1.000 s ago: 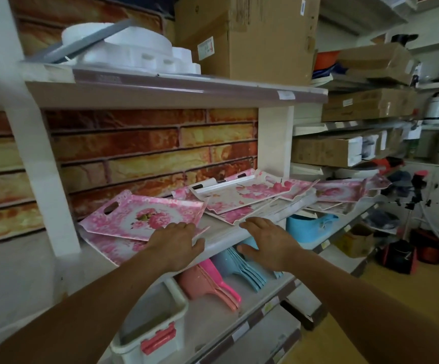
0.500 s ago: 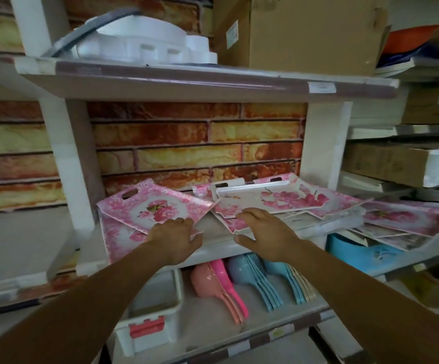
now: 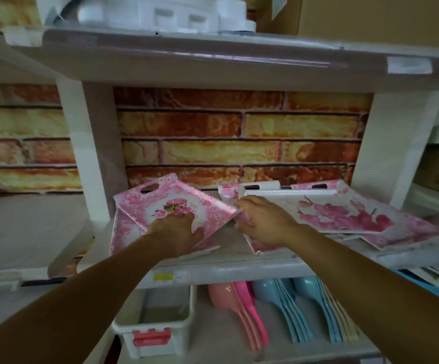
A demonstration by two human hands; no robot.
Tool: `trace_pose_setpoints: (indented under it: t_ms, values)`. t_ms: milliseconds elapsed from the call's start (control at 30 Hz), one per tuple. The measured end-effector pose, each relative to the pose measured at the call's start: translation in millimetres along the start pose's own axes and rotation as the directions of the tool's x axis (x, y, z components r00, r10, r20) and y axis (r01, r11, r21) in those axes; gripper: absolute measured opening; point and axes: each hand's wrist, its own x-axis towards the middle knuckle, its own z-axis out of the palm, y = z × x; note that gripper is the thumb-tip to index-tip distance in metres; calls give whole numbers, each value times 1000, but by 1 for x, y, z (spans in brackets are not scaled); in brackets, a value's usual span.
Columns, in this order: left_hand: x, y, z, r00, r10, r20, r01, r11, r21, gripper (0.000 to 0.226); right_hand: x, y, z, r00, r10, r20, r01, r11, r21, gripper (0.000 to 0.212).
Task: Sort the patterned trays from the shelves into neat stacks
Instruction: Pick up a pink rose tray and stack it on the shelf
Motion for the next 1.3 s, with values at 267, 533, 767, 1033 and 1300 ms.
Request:
trace_pose_setpoints:
  t_ms: [267, 533, 767, 1033, 1300]
  values:
    - [20, 4, 5, 996, -65, 66, 67, 997, -30, 68, 53, 30, 20, 990, -112, 89, 112, 994, 1, 62]
    - [26, 19, 13, 945, -293, 148, 300, 954, -24, 88, 89, 49, 39, 927, -331, 179, 319, 943, 92, 62]
    - [38, 49, 26, 883, -411, 229, 424, 906, -9, 66, 114, 72, 73, 855, -428, 292, 415, 903, 111, 48]
    - [43, 55, 39, 825, -495, 273, 507, 861, 30, 44, 128, 69, 90, 796, -550, 254, 553, 830, 65, 12]
    - [42, 47, 51, 817, -526, 235, 544, 839, -12, 27, 132, 66, 101, 795, -584, 167, 594, 804, -17, 10]
